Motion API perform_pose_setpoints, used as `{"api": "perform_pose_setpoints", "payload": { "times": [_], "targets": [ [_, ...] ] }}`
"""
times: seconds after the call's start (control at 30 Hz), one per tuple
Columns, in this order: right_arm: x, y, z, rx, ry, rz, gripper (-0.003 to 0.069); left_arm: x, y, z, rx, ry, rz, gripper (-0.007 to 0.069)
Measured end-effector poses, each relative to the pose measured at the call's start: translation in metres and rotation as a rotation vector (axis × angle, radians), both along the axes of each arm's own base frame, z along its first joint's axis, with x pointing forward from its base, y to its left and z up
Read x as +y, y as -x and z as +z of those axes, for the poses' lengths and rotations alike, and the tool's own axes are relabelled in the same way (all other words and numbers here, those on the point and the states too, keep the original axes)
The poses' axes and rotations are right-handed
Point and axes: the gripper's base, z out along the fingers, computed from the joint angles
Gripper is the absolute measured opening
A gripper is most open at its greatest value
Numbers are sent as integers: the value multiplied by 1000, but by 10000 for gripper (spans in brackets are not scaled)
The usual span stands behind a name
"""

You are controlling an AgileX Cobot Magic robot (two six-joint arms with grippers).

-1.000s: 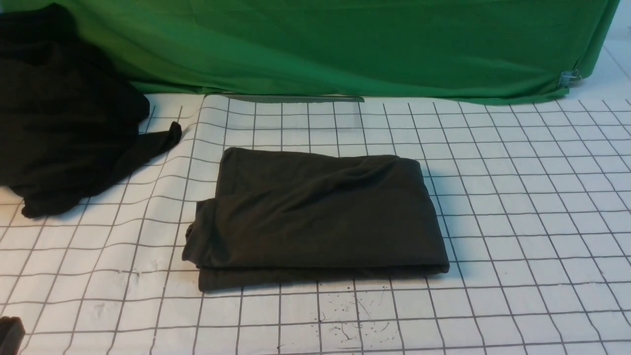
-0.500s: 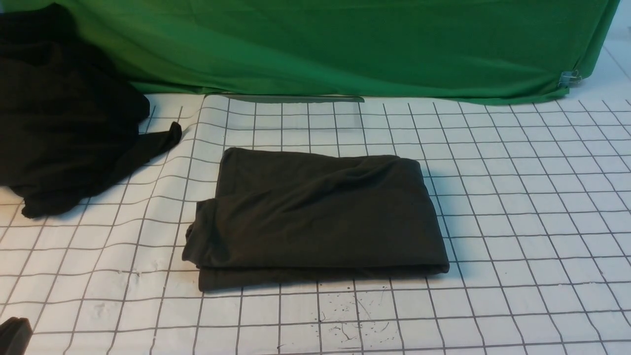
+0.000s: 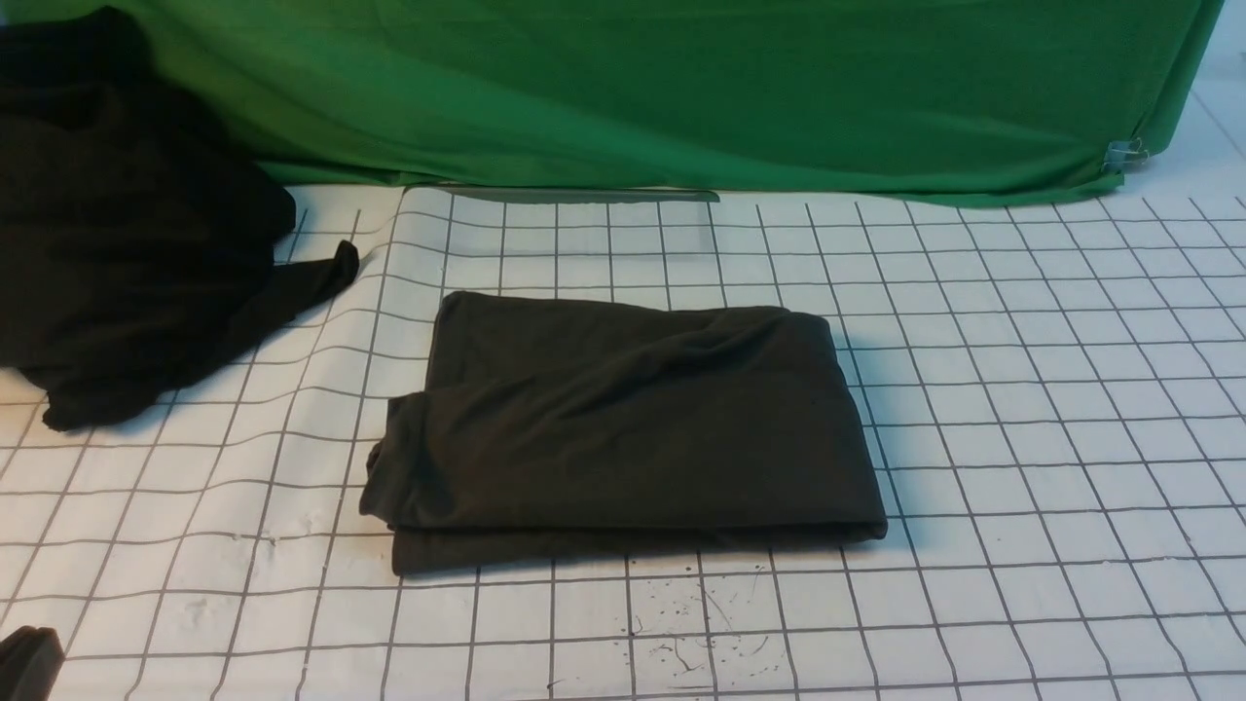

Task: Fold a long-sleeved shirt over a white checkered tablecloth.

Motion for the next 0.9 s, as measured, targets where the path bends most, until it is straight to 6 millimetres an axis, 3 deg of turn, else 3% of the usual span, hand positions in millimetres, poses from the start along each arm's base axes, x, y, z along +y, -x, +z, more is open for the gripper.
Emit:
{"api": "perform_pose_setpoints", "payload": {
  "times": [0.27, 0.47, 0.8, 0.9],
  "targets": [
    [0, 0, 0, 1, 19, -7, 237, 0, 0, 0, 0, 0, 0, 3],
    [3, -6, -12, 101, 104, -14, 238, 0, 0, 0, 0, -3, 0, 3],
    [5, -26, -64, 284, 103, -1, 238, 0, 0, 0, 0, -3, 0, 3],
    [5, -35, -102, 394, 148, -7, 239, 0, 0, 0, 0, -3, 0, 3]
  ]
}}
